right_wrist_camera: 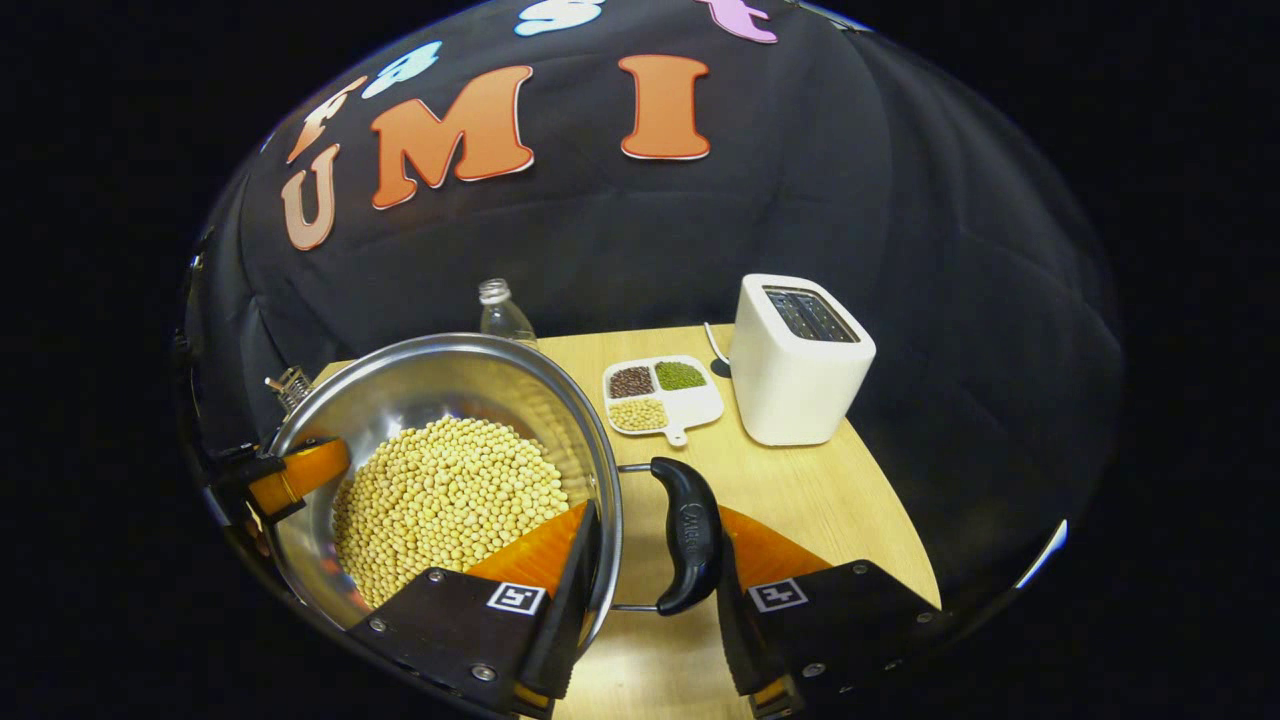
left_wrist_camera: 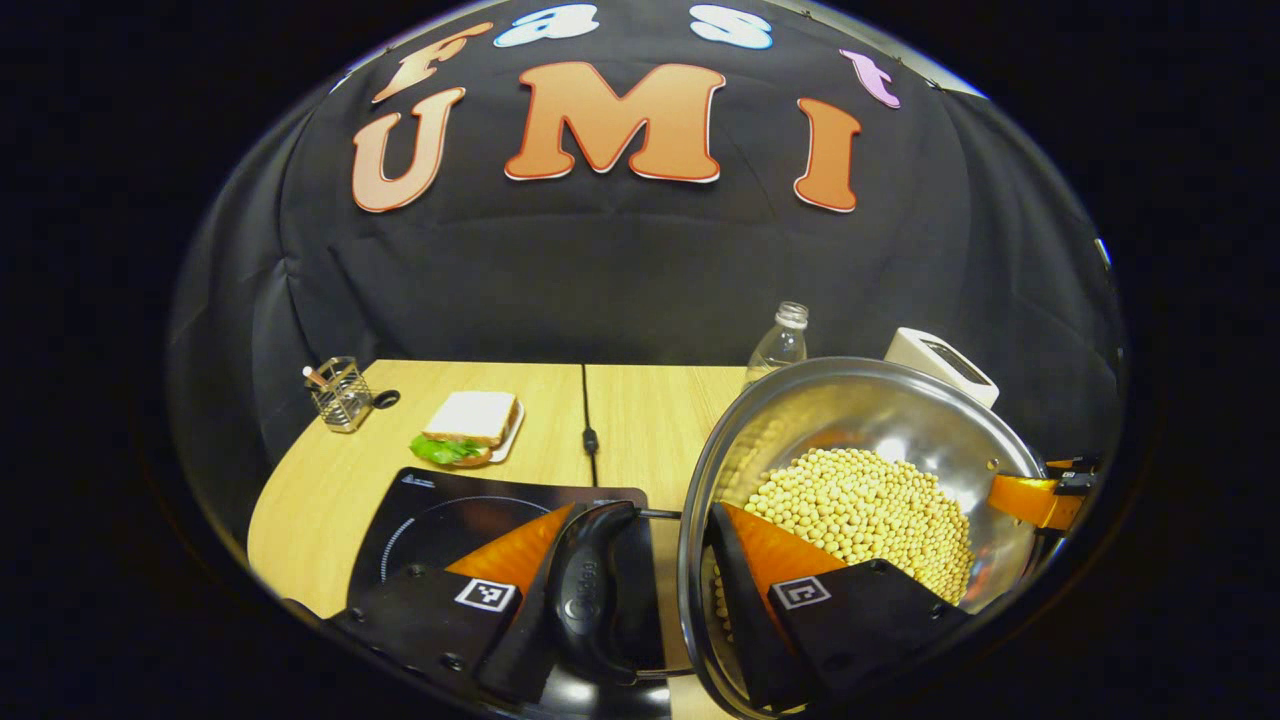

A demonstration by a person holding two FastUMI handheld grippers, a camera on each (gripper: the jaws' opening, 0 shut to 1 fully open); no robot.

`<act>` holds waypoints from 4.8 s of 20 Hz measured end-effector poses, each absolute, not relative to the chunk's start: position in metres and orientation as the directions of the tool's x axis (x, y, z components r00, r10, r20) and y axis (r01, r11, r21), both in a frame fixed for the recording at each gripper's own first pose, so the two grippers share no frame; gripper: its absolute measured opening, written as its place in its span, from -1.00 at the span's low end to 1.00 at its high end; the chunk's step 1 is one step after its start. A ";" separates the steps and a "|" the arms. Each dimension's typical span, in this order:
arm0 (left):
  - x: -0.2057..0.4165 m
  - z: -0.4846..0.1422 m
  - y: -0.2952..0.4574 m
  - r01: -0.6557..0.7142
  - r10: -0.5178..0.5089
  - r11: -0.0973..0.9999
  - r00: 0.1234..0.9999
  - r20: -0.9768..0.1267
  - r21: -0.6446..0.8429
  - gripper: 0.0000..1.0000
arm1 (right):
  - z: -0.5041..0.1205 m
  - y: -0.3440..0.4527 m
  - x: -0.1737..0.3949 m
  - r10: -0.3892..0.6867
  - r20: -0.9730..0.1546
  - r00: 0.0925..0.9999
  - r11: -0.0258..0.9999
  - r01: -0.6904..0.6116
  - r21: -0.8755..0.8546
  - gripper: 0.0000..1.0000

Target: First push the handle of the pot to place it horizontally, then grasp the pot with both hands and set it on the induction cooktop.

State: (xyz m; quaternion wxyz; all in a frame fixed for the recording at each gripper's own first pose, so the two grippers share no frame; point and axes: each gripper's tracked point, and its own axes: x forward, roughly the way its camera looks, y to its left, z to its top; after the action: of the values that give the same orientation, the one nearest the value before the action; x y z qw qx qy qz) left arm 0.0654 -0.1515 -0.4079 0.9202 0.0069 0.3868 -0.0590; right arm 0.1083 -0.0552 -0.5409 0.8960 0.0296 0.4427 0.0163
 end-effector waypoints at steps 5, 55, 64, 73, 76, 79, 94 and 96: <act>0.061 -0.370 -0.118 0.083 -0.061 0.997 0.716 -0.696 -0.002 0.57 | -0.552 -0.053 0.111 0.099 -0.787 0.609 0.994 -0.033 0.100 0.19; 0.033 -0.309 -0.085 -0.089 0.077 0.996 0.618 -0.782 0.028 0.62 | -0.561 -0.054 0.126 0.173 -0.838 0.517 0.983 -0.147 0.112 0.10; 0.033 -0.306 -0.086 -0.092 0.083 0.995 0.616 -0.784 0.033 0.69 | -0.558 -0.054 0.128 0.207 -0.824 0.527 0.976 -0.169 0.137 0.34; 0.060 -0.169 -0.094 -0.095 0.148 0.988 0.819 -0.554 0.123 0.70 | -0.416 -0.146 0.144 0.211 -0.592 0.778 0.977 -0.175 0.119 0.70; 0.068 -0.102 -0.129 -0.060 0.103 0.992 0.892 -0.439 0.111 0.72 | -0.358 -0.191 0.140 0.178 -0.496 0.850 0.984 -0.162 0.075 0.75; 0.065 -0.039 -0.159 -0.037 0.071 0.994 0.935 -0.347 0.105 0.96 | -0.308 -0.223 0.137 0.162 -0.409 0.898 0.987 -0.154 0.052 0.83; 0.027 0.185 -0.181 -0.080 0.083 0.995 0.995 -0.053 0.052 1.00 | -0.131 -0.304 0.111 0.066 -0.098 0.993 0.994 -0.074 -0.080 0.88; 0.019 0.192 -0.174 -0.095 0.098 0.994 0.994 -0.051 0.057 0.97 | -0.119 -0.311 0.108 0.049 -0.071 0.996 0.996 -0.054 -0.075 0.90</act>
State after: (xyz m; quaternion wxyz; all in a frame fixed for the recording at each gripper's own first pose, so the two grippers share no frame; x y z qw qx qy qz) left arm 0.0188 -0.1735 0.1915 0.9981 0.0275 0.0270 0.0482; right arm 0.1077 -0.3106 -0.1186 0.9983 -0.0385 0.0348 0.0259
